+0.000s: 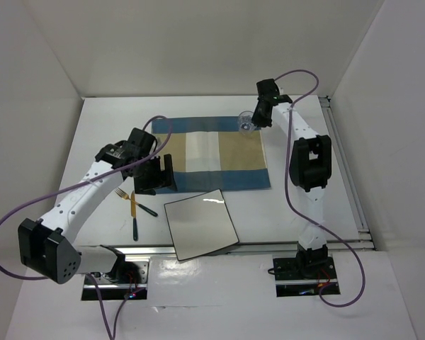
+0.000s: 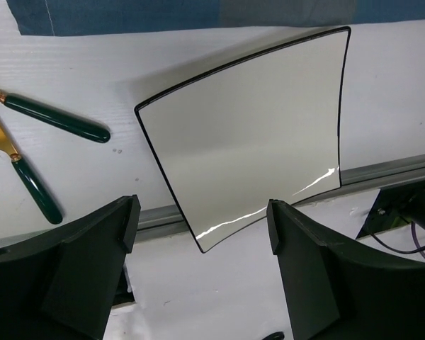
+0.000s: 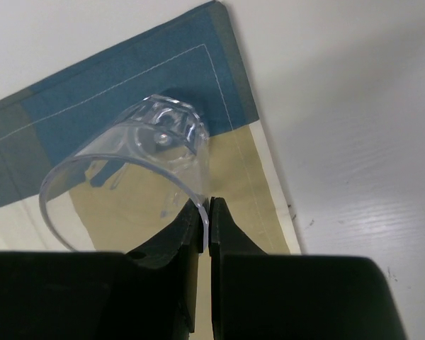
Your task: Set the dinner table for one person
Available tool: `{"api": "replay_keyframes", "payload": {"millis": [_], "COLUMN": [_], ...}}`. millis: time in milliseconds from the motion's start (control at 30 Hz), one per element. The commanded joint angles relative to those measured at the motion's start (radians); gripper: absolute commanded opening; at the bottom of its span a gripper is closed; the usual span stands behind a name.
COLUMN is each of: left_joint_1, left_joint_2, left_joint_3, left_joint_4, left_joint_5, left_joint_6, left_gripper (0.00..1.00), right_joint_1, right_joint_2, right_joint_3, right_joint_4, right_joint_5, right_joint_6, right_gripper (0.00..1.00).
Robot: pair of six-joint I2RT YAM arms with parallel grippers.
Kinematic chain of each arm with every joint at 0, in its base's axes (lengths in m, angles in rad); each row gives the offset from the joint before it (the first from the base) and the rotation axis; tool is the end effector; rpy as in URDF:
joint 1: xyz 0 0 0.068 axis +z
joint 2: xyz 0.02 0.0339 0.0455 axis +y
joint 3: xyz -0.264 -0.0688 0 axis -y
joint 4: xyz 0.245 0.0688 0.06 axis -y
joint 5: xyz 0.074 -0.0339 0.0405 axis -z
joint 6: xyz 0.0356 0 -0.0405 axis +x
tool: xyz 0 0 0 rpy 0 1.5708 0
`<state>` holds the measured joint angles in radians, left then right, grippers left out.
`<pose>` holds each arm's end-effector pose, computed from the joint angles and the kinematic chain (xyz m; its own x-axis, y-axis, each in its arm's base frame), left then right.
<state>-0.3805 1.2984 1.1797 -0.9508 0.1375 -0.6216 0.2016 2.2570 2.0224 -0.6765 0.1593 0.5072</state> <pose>0.2320 -0.0981 0.3025 -0.9118 -0.2566 -0.3207 -0.1254 0.9175 -0.3776 0.4973 0.0959 0.2329 -0.7265 0.3410 -0.5966 0.2865 0.9394 0.1881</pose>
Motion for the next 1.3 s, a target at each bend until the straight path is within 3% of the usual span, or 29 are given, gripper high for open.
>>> {"api": "replay_keyframes", "payload": {"millis": [0, 100, 167, 267, 400, 733, 933, 1067, 1267], "left_joint_1": [-0.026, -0.035, -0.035, -0.046, -0.057, -0.075, -0.087, -0.061, 0.006], "left_joint_2": [-0.017, -0.008, 0.002, 0.013, 0.013, 0.013, 0.001, -0.013, -0.004], "left_joint_3": [0.005, 0.024, 0.034, 0.034, 0.022, -0.051, -0.193, -0.316, -0.404], "left_joint_4": [0.0, -0.009, -0.019, -0.019, -0.019, 0.014, 0.115, 0.291, 0.437], "left_joint_5": [0.002, -0.007, -0.016, -0.027, -0.027, -0.082, -0.07, 0.008, 0.013], "left_joint_6": [-0.026, -0.026, -0.026, -0.026, -0.026, -0.061, -0.072, -0.104, -0.113], "left_gripper": [0.91, 0.92, 0.92, 0.94, 0.94, 0.93, 0.91, 0.9, 0.87], "right_joint_1": [-0.01, -0.01, -0.01, -0.01, -0.01, -0.01, -0.01, -0.01, -0.028], "right_joint_2": [0.026, 0.036, 0.045, 0.046, 0.027, -0.177, -0.417, -0.542, -0.623], "right_joint_3": [0.053, 0.064, 0.075, 0.095, 0.134, 0.136, -0.117, -0.319, -0.427], "right_joint_4": [-0.015, -0.024, -0.024, -0.034, -0.043, -0.064, -0.008, 0.005, -0.011], "right_joint_5": [-0.012, -0.012, -0.024, -0.033, -0.055, -0.055, -0.046, -0.046, -0.001], "right_joint_6": [0.005, 0.005, 0.005, 0.005, -0.004, -0.045, -0.076, -0.087, -0.127], "right_gripper": [0.0, 0.09, 0.3, 0.75, 0.92, 1.0, 1.0, 1.0, 1.0]}}
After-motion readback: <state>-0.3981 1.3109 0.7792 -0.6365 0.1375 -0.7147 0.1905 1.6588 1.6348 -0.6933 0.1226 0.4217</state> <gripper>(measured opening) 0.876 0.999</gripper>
